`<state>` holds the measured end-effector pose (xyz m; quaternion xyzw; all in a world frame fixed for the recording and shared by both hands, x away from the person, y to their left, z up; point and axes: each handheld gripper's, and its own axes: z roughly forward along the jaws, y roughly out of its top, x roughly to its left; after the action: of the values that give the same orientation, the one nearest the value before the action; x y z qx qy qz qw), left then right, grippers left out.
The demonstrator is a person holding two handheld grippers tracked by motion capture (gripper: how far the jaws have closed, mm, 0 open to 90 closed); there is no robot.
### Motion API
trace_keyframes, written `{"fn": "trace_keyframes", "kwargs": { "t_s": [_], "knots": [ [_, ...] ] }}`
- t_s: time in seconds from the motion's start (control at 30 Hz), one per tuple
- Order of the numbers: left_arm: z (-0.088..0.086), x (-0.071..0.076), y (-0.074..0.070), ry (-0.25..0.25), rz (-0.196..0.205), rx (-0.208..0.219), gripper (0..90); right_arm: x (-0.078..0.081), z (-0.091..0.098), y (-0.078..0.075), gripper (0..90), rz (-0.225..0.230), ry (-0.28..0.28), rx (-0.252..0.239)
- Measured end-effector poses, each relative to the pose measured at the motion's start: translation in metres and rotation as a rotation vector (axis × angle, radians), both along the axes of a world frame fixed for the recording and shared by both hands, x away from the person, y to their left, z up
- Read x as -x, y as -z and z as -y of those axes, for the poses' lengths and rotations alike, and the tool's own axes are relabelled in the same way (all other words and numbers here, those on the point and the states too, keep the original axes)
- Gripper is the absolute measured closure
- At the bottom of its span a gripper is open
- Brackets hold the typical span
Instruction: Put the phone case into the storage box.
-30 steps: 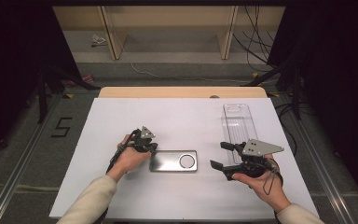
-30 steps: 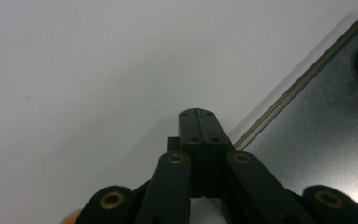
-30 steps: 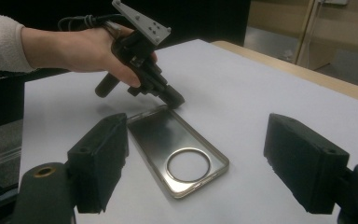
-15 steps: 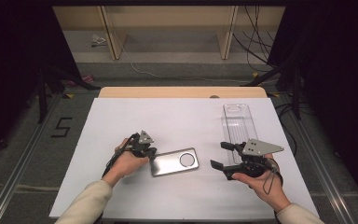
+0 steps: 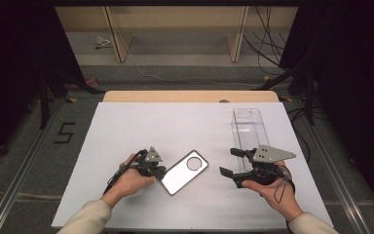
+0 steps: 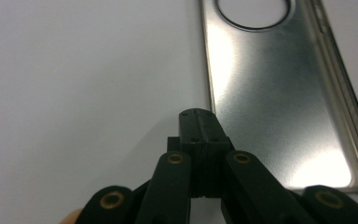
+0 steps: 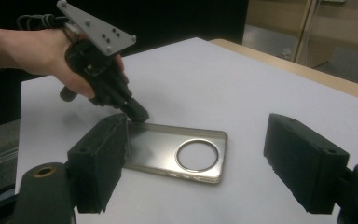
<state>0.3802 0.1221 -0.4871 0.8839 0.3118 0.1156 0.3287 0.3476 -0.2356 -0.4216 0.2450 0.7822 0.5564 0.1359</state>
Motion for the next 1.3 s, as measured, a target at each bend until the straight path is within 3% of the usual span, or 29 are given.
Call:
{"fn": "trace_keyframes", "kwargs": {
  "t_s": [0.37,0.7,1.3],
  "knots": [
    [0.013,0.020,-0.002,0.067,-0.024,-0.009,89.9,0.000,0.000,-0.001,22.9,0.002,-0.001,0.000],
    [0.024,0.029,-0.003,0.111,-0.033,-0.012,89.9,0.001,-0.001,0.000,22.9,0.001,-0.002,0.002],
    [0.030,0.031,-0.004,0.120,-0.032,-0.003,89.8,0.001,-0.001,0.000,22.9,0.000,-0.007,0.005]
  ]
}}
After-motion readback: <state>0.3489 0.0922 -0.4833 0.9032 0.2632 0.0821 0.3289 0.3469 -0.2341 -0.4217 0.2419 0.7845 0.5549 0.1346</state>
